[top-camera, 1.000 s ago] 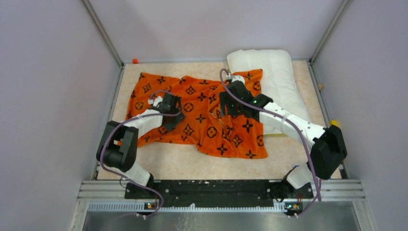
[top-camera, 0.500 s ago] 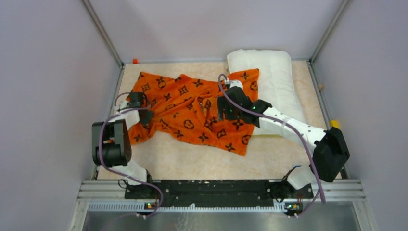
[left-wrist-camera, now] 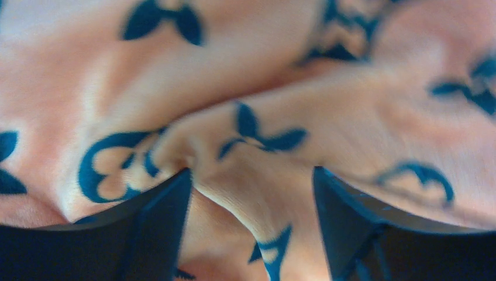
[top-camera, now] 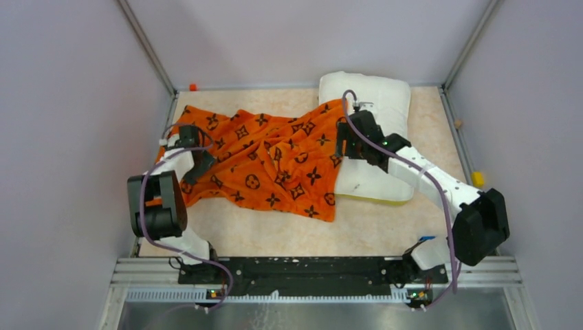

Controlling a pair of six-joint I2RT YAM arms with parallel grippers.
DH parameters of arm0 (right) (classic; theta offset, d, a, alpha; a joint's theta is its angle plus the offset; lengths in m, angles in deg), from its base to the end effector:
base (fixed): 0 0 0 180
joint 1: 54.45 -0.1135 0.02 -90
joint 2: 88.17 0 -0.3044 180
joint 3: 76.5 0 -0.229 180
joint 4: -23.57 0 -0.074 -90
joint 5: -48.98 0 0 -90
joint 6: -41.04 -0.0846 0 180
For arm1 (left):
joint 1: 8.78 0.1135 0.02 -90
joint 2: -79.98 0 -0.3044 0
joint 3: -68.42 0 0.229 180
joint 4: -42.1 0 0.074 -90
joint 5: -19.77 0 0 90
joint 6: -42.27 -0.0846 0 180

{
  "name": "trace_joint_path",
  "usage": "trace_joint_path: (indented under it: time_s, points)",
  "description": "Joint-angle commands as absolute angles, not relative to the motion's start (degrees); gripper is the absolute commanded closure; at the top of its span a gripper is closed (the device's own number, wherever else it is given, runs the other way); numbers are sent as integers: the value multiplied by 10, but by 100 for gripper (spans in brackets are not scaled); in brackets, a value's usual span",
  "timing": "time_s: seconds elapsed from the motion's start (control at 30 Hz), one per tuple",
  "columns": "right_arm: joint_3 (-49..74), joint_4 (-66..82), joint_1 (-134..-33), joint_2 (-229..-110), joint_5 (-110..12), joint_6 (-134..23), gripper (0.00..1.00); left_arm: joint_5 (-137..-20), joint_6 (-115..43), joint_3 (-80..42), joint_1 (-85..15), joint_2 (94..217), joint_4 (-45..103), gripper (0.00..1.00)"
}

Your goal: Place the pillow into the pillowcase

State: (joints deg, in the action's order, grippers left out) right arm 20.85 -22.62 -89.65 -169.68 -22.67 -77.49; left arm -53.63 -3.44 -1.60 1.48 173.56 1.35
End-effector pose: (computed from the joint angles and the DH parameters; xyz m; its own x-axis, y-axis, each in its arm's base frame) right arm 0.2711 0.1587 0.3099 -0.6826 0.0733 -0.7271 -0.0448 0.9889 0.1417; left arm 0.3068 0.0801 0.1860 -0.4305 -0.7580 -0.4901 -0.8286 0.5471 -0.1184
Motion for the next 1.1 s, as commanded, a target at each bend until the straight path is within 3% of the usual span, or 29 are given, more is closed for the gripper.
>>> trace_joint_path:
  time_s: [0.0, 0.1, 0.27, 0.47, 0.83, 0.9, 0.93, 1.07]
  points:
    - [223, -216, -849, -1687, -251, -763, 25, -610, -168, -39, -48, 1666, 33, 12]
    - [222, -215, -808, -1684, -265, -756, 25, -639, -227, -44, -117, 1609, 46, 1]
    - [223, -225, -781, -1679, -272, -755, 24, -691, -251, -94, -286, 1608, 48, 1]
    - [245, -240, -764, -1654, -278, -769, 25, -687, -251, -205, -459, 1717, 51, 1]
    - [272, -270, -762, -1624, -268, -752, 23, -722, -269, -341, -545, 1889, 74, 3]
    - [273, -265, -764, -1634, -273, -743, 22, -718, -269, -357, -545, 1912, 64, 15]
    - [272, -262, -764, -1640, -277, -736, 22, -710, -263, -362, -544, 1920, 58, 26]
    - [260, -255, -790, -1677, -276, -701, 20, -667, -240, -359, -516, 1904, 34, 86]
